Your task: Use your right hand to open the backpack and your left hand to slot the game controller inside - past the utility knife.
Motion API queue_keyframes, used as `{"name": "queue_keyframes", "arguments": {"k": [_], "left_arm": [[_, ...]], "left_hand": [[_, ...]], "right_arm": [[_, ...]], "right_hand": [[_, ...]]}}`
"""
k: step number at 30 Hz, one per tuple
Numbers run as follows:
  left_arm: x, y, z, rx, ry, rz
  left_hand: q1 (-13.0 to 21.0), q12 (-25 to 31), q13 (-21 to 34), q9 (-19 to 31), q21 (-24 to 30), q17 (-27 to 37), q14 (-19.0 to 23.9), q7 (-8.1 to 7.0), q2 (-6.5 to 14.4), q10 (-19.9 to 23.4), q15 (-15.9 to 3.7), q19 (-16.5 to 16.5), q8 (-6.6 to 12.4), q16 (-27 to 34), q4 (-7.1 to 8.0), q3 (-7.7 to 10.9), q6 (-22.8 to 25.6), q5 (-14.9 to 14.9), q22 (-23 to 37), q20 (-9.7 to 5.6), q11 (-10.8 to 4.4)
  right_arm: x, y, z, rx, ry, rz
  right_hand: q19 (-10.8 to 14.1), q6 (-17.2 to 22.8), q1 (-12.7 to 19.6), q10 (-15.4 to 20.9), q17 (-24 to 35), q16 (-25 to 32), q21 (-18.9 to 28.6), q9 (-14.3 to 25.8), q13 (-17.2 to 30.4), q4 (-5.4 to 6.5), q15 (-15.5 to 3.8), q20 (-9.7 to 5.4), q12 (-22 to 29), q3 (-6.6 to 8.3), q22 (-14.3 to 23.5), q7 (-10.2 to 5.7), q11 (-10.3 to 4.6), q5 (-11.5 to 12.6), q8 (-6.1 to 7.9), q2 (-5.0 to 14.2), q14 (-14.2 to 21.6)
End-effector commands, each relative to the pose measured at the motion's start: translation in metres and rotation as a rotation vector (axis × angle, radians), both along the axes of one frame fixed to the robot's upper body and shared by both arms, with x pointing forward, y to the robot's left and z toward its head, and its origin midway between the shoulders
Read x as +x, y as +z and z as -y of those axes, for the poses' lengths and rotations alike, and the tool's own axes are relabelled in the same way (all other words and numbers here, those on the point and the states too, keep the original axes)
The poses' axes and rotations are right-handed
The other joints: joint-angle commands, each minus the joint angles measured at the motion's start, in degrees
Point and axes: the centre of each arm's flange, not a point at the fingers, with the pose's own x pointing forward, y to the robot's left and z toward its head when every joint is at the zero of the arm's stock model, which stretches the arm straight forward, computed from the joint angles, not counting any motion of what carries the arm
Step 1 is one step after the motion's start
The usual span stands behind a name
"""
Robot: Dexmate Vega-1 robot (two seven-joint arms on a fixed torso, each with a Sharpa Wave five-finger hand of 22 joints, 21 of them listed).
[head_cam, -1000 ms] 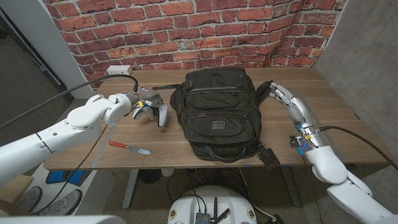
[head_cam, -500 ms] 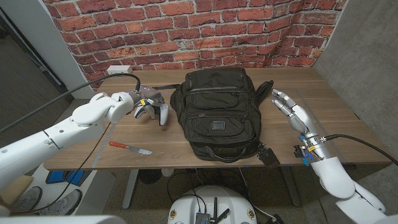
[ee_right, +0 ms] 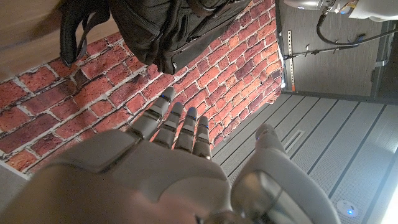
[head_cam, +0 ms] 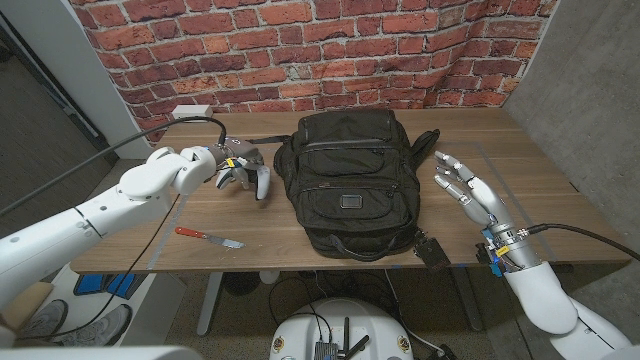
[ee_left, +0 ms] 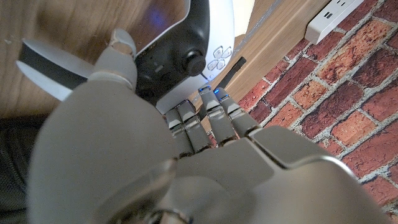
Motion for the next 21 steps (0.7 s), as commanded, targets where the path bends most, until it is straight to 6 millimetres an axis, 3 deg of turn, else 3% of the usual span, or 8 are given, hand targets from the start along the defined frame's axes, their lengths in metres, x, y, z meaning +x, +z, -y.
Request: {"name": "queue_keyframes", "arguments": {"k": [1, 11, 14, 21], "left_arm": [[0.002, -0.001, -0.008, 0.002, 0.013, -0.010], [0.000, 0.000, -0.010, 0.002, 0.017, -0.003], [0.000, -0.001, -0.012, -0.004, 0.021, -0.004], [-0.002, -0.005, -0.014, -0.014, 0.020, -0.005]], "left_hand": [[0.57, 0.19, 0.31, 0.25, 0.28, 0.21, 0.75, -1.32, 6.02, 0.97, -9.43, -0.15, 0.39, 0.11, 0.61, 1.07, 6.35, 0.30, 0.18, -9.31, -0.26], [0.53, 0.13, 0.31, 0.26, 0.29, 0.23, 0.91, -1.35, 6.11, 1.20, -9.44, -0.12, 0.12, 0.10, 0.53, 1.21, 6.59, 0.27, 0.19, -9.30, -0.25], [0.47, 0.12, 0.31, 0.27, 0.29, 0.22, 0.93, -1.32, 6.18, 1.32, -9.44, -0.12, 0.01, 0.06, 0.53, 1.28, 6.64, 0.26, 0.19, -9.30, -0.24], [0.44, 0.07, 0.30, 0.28, 0.30, 0.22, 1.01, -1.40, 6.21, 1.40, -9.47, -0.10, -0.18, 0.04, 0.48, 1.37, 6.73, 0.25, 0.19, -9.29, -0.26]], "right_arm": [[-0.005, -0.008, -0.002, -0.120, -0.051, 0.063], [-0.012, -0.011, 0.003, -0.203, -0.113, 0.124], [-0.014, -0.010, 0.004, -0.217, -0.129, 0.154], [-0.016, -0.008, 0.001, -0.297, -0.138, 0.171]], "right_hand": [[0.86, 0.76, 1.44, 1.12, -0.12, 0.25, -0.07, 0.08, 0.15, -1.15, -1.86, -1.22, 0.49, 0.28, 0.14, -0.60, -0.42, -0.12, 0.49, -0.33, 0.61], [2.47, 2.98, 3.39, 2.78, -0.54, 0.59, -0.04, 0.09, 0.17, -3.31, -2.53, -1.78, 0.76, 0.54, 0.12, -0.79, -0.64, -0.36, 1.30, -1.56, 2.13], [3.86, 4.47, 4.92, 3.82, -0.79, 0.85, 0.13, 0.09, 0.18, -4.29, -2.94, -2.00, 0.89, 0.96, 0.11, -0.88, -0.85, -0.37, 1.74, -1.75, 3.17], [5.46, 6.03, 7.68, 5.23, -1.19, 1.07, 0.12, 0.07, 0.17, -5.34, -3.04, -2.26, 0.94, 1.70, 0.06, -1.36, -1.04, -0.36, 2.05, -2.19, 4.42]]}}
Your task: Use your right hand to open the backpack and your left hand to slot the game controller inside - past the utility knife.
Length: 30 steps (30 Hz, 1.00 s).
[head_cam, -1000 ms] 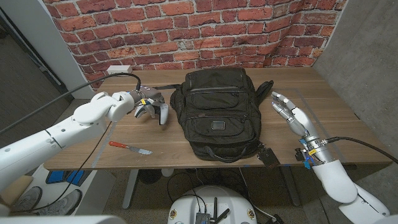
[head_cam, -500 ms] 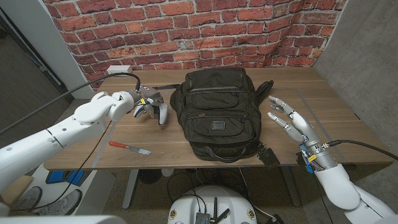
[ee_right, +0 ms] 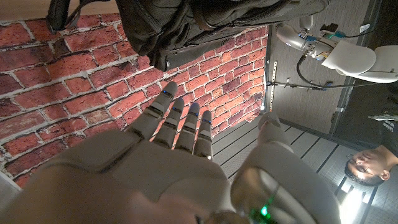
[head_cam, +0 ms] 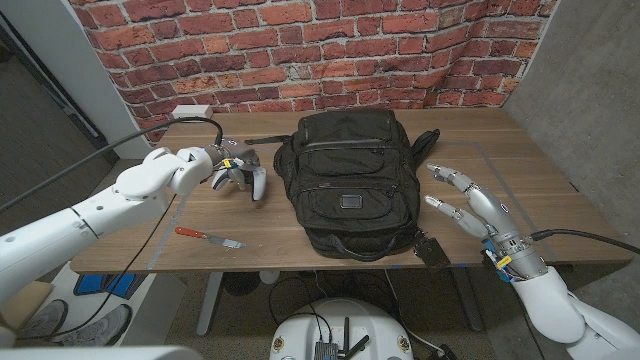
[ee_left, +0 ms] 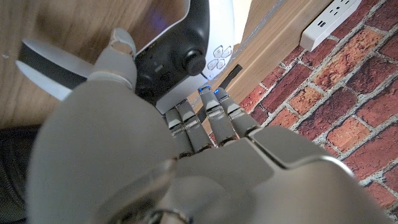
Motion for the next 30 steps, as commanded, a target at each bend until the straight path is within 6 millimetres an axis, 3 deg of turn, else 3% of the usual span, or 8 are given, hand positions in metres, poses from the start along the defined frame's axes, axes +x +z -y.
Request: {"name": "queue_keyframes", "arguments": {"k": [1, 15, 25, 27, 30], "left_arm": [[-0.003, -0.004, -0.004, -0.015, 0.002, 0.004], [-0.005, -0.006, -0.008, -0.032, 0.013, 0.003], [-0.003, -0.008, -0.010, -0.042, 0.011, 0.001], [-0.002, -0.008, -0.011, -0.046, 0.011, 0.003], [-0.002, -0.007, -0.011, -0.054, 0.013, 0.007]], "left_hand": [[0.46, 0.16, 0.32, 0.25, 0.30, 0.24, 0.60, -1.54, 6.20, 0.93, -9.28, -0.09, 0.08, 0.26, 0.78, 1.06, 6.33, 0.18, 0.19, -9.29, -0.36], [0.29, 0.10, 0.32, 0.28, 0.32, 0.25, 0.78, -1.51, 6.33, 1.19, -9.22, -0.03, -0.27, 0.25, 0.79, 1.23, 6.57, 0.14, 0.19, -9.28, -0.35], [0.20, 0.04, 0.31, 0.29, 0.31, 0.24, 0.88, -1.57, 6.36, 1.28, -9.23, -0.03, -0.47, 0.22, 0.76, 1.35, 6.80, 0.12, 0.19, -9.28, -0.37], [0.16, 0.03, 0.31, 0.29, 0.31, 0.24, 0.91, -1.61, 6.40, 1.30, -9.23, -0.03, -0.50, 0.23, 0.78, 1.38, 6.85, 0.11, 0.19, -9.29, -0.37], [0.13, 0.02, 0.31, 0.29, 0.31, 0.23, 0.91, -1.60, 6.37, 1.35, -9.24, -0.03, -0.60, 0.20, 0.75, 1.41, 6.90, 0.10, 0.19, -9.29, -0.36]], "right_arm": [[-0.006, 0.001, -0.002, -0.126, -0.040, 0.055], [-0.009, 0.004, -0.006, -0.257, -0.094, 0.083], [-0.010, 0.005, -0.011, -0.325, -0.154, 0.077], [-0.010, 0.006, -0.012, -0.336, -0.166, 0.072], [-0.011, 0.007, -0.013, -0.357, -0.175, 0.068]], "right_hand": [[1.02, 0.86, 2.20, 0.85, -0.22, 0.21, 0.09, 0.06, 0.05, -0.99, -3.01, -1.98, 0.08, 0.50, 0.09, -0.46, 0.06, -0.14, 0.48, -0.30, 1.00], [1.62, 0.29, 8.59, 0.48, -1.52, -0.56, -0.77, -0.03, -0.06, -1.55, -3.84, -2.31, -0.70, 1.88, -0.05, -1.98, -1.07, 0.04, 0.01, -2.28, 1.23], [-1.35, -0.38, 11.45, 0.85, -2.37, -0.87, -1.89, -0.01, -0.14, -1.19, -4.54, -2.56, -0.86, 2.22, -0.03, -2.23, -1.78, 0.10, -0.41, -3.29, 1.84], [-3.40, -0.96, 12.63, 0.52, -2.78, -1.04, -2.16, 0.03, -0.15, -0.97, -4.56, -1.67, -1.11, 2.31, 0.04, -2.59, -2.27, 0.23, -0.66, -3.58, 2.06], [-4.42, -1.53, 13.71, 0.29, -3.09, -1.02, -2.08, 0.07, -0.15, -0.98, -4.75, -0.39, -1.23, 2.43, 0.10, -2.80, -2.49, 0.41, -0.81, -3.87, 2.61]]}}
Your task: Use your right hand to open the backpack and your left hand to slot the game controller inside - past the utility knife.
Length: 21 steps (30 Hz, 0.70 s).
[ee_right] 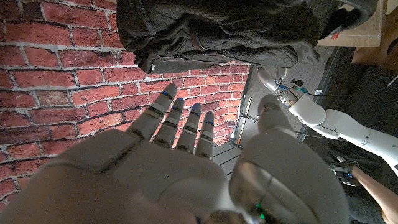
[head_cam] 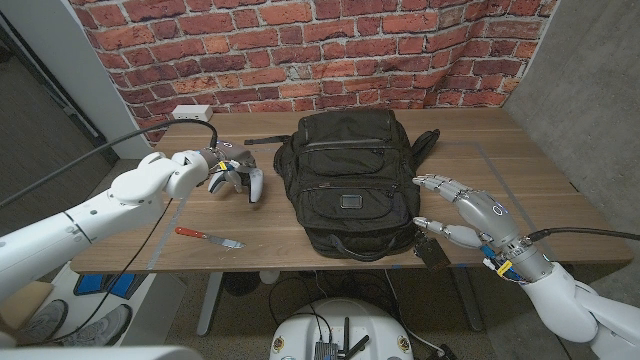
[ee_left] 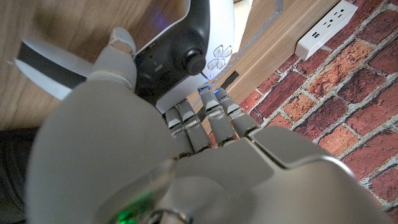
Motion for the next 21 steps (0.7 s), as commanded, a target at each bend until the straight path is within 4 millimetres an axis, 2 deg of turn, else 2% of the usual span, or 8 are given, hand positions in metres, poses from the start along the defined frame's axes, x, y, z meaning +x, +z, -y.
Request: {"name": "queue_keyframes", "arguments": {"k": [1, 9, 21], "left_arm": [[0.002, -0.002, -0.004, -0.019, 0.005, 0.003], [0.002, -0.004, -0.004, -0.015, 0.009, 0.002], [-0.001, -0.006, -0.004, -0.023, 0.013, 0.008]], "left_hand": [[0.11, 0.15, 0.32, 0.34, 0.31, 0.23, 0.44, -1.76, 6.40, 0.98, -9.14, -0.03, 0.23, 0.35, 0.99, 1.20, 6.09, 0.18, 0.19, -9.29, -0.34], [-0.08, 0.08, 0.32, 0.36, 0.31, 0.22, 0.53, -1.82, 6.56, 1.00, -9.12, -0.01, -0.02, 0.32, 1.04, 1.38, 6.24, 0.17, 0.19, -9.29, -0.35], [-0.29, 0.01, 0.32, 0.38, 0.29, 0.21, 0.63, -1.64, 6.62, 1.06, -9.14, -0.06, -0.35, 0.28, 1.00, 1.59, 6.44, 0.16, 0.19, -9.30, -0.36]], "right_arm": [[-0.001, 0.003, -0.004, -0.090, -0.080, -0.006], [0.000, 0.003, -0.008, -0.144, -0.116, -0.010], [-0.001, 0.003, -0.014, -0.203, -0.155, 0.023]], "right_hand": [[-1.51, -0.72, 1.89, -0.20, -0.35, -0.18, -0.08, 0.24, 0.01, 0.11, -4.60, -0.24, -0.22, 0.47, 0.19, -0.04, -0.71, 0.46, -0.25, -0.23, 0.85], [-3.82, -1.46, 3.88, -0.77, -0.83, -0.41, -0.16, 0.31, 0.06, -0.01, -4.46, 1.63, -0.37, 0.51, 0.27, -0.23, -1.17, 0.54, -0.25, -1.56, 1.09], [-5.23, -1.42, 5.94, -0.40, -1.13, -0.58, 0.04, 0.38, 0.14, -0.03, -4.71, 1.37, -0.16, 0.76, 0.32, 0.06, -1.22, 0.63, 0.05, -2.34, 1.24]]}}
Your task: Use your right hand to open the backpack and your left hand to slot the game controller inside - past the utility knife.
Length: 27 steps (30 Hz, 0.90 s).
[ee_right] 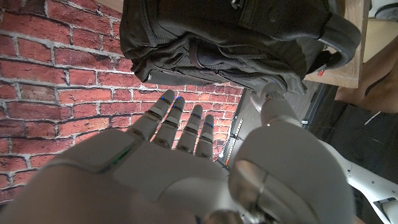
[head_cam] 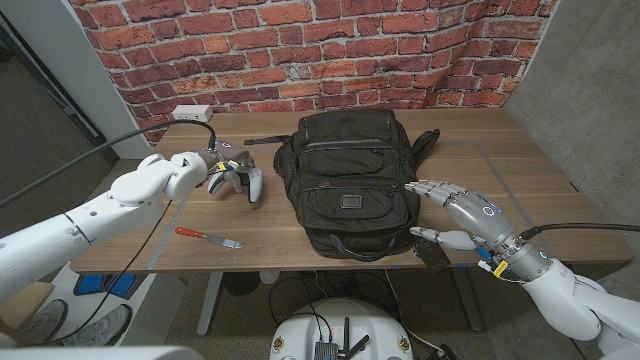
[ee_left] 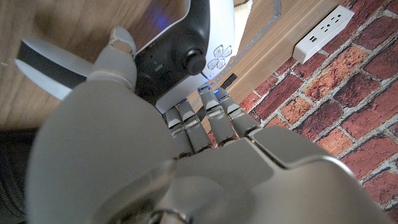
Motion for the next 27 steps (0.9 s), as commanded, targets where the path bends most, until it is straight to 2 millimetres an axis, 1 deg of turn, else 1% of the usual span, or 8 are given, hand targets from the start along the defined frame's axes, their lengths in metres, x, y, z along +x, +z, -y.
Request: {"name": "queue_keyframes", "arguments": {"k": [1, 6, 12, 15, 17, 27], "left_arm": [[-0.002, -0.003, 0.000, -0.007, 0.005, 0.002], [-0.002, -0.005, 0.000, -0.013, 0.012, -0.001], [-0.002, -0.005, 0.001, -0.010, 0.010, -0.001], [-0.002, -0.005, -0.001, -0.012, 0.015, -0.003], [-0.002, -0.004, -0.001, -0.014, 0.014, -0.001], [-0.002, -0.001, -0.001, -0.010, 0.015, -0.004]], "left_hand": [[-0.30, 0.41, 0.28, 0.00, 0.29, 0.20, 0.65, -1.67, 6.62, 1.07, -9.16, -0.06, -0.17, 0.23, 0.97, 1.62, 6.38, 0.47, 0.19, -9.30, -0.35], [-0.32, 0.40, 0.28, 0.01, 0.28, 0.20, 0.65, -1.71, 6.65, 1.12, -9.17, -0.07, -0.30, 0.22, 0.94, 1.70, 6.41, 0.46, 0.19, -9.30, -0.35], [-0.42, 0.38, 0.28, 0.03, 0.28, 0.19, 0.65, -1.57, 6.71, 1.18, -9.15, -0.08, -0.47, 0.19, 0.94, 1.83, 6.49, 0.45, 0.19, -9.30, -0.35], [-0.42, 0.37, 0.28, 0.03, 0.28, 0.19, 0.64, -1.64, 6.70, 1.19, -9.18, -0.10, -0.53, 0.18, 0.91, 1.86, 6.53, 0.45, 0.19, -9.30, -0.35], [-0.43, 0.37, 0.28, 0.03, 0.27, 0.19, 0.63, -1.61, 6.70, 1.20, -9.18, -0.11, -0.58, 0.18, 0.89, 1.90, 6.59, 0.45, 0.19, -9.31, -0.35], [-0.55, 0.33, 0.28, 0.05, 0.28, 0.20, 0.72, -1.72, 6.77, 1.21, -9.16, -0.11, -0.77, 0.20, 0.90, 2.05, 6.73, 0.44, 0.19, -9.29, -0.35]], "right_arm": [[-0.001, 0.001, -0.007, -0.064, -0.039, 0.029], [-0.002, 0.001, -0.011, -0.078, -0.045, 0.048], [-0.003, 0.000, -0.015, -0.077, -0.047, 0.049], [-0.002, -0.001, -0.019, -0.086, -0.054, 0.048], [-0.002, -0.003, -0.021, -0.093, -0.057, 0.046], [0.003, -0.010, -0.030, -0.123, -0.094, 0.050]], "right_hand": [[-0.50, 0.17, 1.51, 0.41, -0.08, -0.13, 0.10, 0.23, 0.13, 0.07, -4.65, -0.09, 0.01, 0.71, 0.18, 0.44, -0.11, 0.39, 0.25, 0.05, 0.63], [-0.48, 1.00, 3.25, 1.01, -0.26, -0.01, 0.42, 0.26, 0.16, 0.04, -5.00, -0.74, 0.19, 1.01, 0.17, 0.79, -0.28, 0.41, 0.70, -0.30, 1.34], [-0.41, 2.10, 5.13, 1.48, -0.41, 0.04, 0.59, 0.28, 0.16, -0.04, -5.28, -1.06, 0.27, 1.36, 0.15, 1.02, -0.32, 0.42, 1.19, -0.59, 1.86], [-0.37, 2.41, 5.93, 1.96, -0.47, 0.10, 0.65, 0.28, 0.16, -0.04, -5.53, -1.14, 0.40, 1.49, 0.14, 0.99, -0.41, 0.38, 1.31, -0.74, 2.20], [-0.32, 2.60, 6.59, 2.26, -0.51, 0.18, 0.70, 0.28, 0.15, -0.01, -5.69, -1.24, 0.45, 1.60, 0.13, 0.94, -0.74, 0.35, 1.37, -0.83, 2.54], [0.13, 2.67, 8.44, 2.54, -0.59, 0.22, 0.90, 0.28, 0.15, 0.01, -6.16, -1.54, 0.38, 1.90, 0.11, 0.53, -0.90, 0.22, 1.37, -1.02, 3.02]]}}
